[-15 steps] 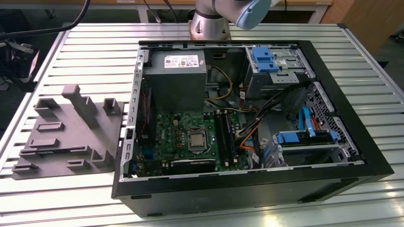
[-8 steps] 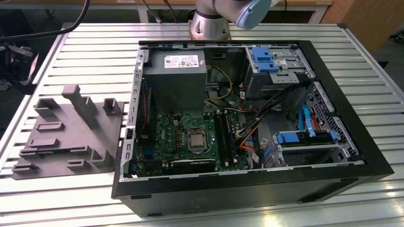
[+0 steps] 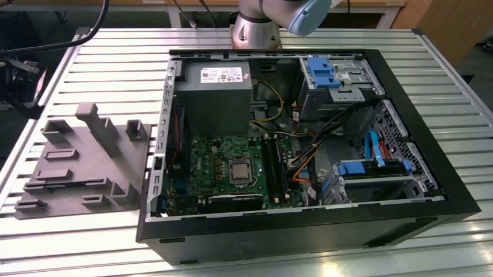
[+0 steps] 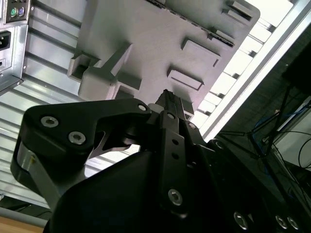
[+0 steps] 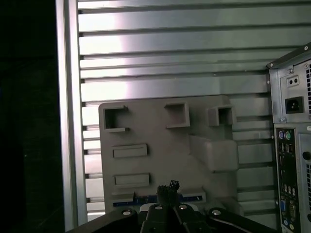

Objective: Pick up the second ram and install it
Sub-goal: 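Reach for the second ram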

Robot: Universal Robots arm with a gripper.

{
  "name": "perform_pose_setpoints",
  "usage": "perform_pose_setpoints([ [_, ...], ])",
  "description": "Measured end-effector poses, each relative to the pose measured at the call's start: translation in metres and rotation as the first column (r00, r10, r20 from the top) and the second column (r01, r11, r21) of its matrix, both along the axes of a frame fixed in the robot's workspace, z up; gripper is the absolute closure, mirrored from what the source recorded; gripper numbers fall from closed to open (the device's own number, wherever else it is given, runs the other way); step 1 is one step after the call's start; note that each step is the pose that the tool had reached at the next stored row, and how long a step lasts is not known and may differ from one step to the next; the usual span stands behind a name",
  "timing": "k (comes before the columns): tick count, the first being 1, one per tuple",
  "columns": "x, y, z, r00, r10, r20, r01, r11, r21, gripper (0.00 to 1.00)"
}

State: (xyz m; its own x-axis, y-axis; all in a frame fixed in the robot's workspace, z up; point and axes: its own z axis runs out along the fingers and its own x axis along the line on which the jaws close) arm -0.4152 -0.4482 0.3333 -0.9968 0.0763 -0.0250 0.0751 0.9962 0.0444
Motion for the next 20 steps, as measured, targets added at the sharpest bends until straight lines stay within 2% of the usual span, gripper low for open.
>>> perform_pose_setpoints([
  [20,-0.0028,-0.0084,-0.0083,1.0,0.0,0.0001,0.0,1.0,0.0,0.89],
])
